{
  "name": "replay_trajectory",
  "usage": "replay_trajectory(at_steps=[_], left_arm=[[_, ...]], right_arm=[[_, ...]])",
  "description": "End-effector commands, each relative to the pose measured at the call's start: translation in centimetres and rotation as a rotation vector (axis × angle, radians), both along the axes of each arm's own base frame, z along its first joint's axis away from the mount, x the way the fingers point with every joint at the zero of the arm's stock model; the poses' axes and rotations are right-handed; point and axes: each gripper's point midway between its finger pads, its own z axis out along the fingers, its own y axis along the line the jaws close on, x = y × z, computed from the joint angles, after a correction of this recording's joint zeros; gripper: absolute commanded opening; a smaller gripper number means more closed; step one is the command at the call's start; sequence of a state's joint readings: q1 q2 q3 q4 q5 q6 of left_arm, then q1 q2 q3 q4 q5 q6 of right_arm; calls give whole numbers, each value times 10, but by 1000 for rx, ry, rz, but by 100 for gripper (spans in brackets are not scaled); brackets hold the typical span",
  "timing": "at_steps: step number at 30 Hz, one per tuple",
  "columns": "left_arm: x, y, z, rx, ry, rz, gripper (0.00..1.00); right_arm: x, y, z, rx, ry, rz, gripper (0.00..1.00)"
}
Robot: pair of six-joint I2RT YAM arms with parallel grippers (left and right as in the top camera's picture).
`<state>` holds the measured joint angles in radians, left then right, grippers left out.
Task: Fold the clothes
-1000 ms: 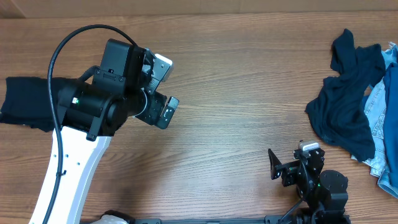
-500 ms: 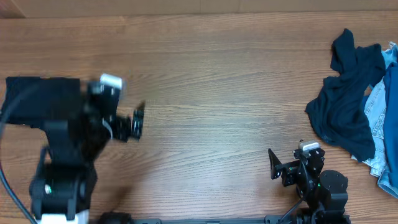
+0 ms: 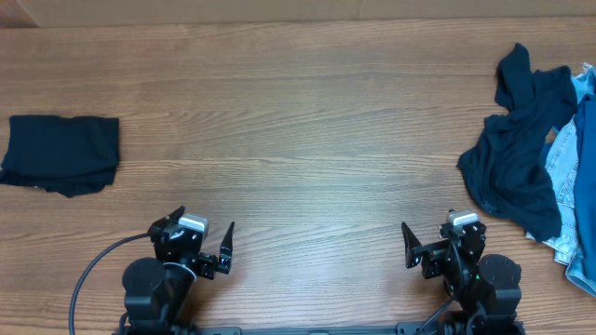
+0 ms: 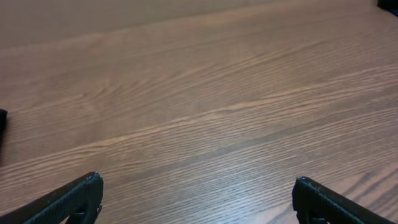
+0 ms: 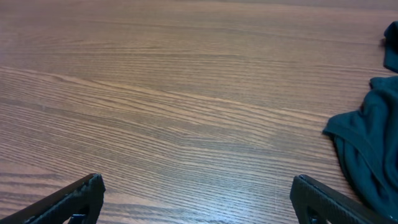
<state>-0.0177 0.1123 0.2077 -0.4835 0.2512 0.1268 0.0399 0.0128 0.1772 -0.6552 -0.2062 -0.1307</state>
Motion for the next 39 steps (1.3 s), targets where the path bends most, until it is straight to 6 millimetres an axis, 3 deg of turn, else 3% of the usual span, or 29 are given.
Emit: replay_trajectory(at_steps=[1, 39], left_arm=[[1, 0, -8, -21, -38, 5, 100], [4, 0, -2, -25, -90, 4, 100]], right_arm=[[0, 1, -5, 6, 7, 4, 100], [0, 1, -5, 6, 7, 4, 100]])
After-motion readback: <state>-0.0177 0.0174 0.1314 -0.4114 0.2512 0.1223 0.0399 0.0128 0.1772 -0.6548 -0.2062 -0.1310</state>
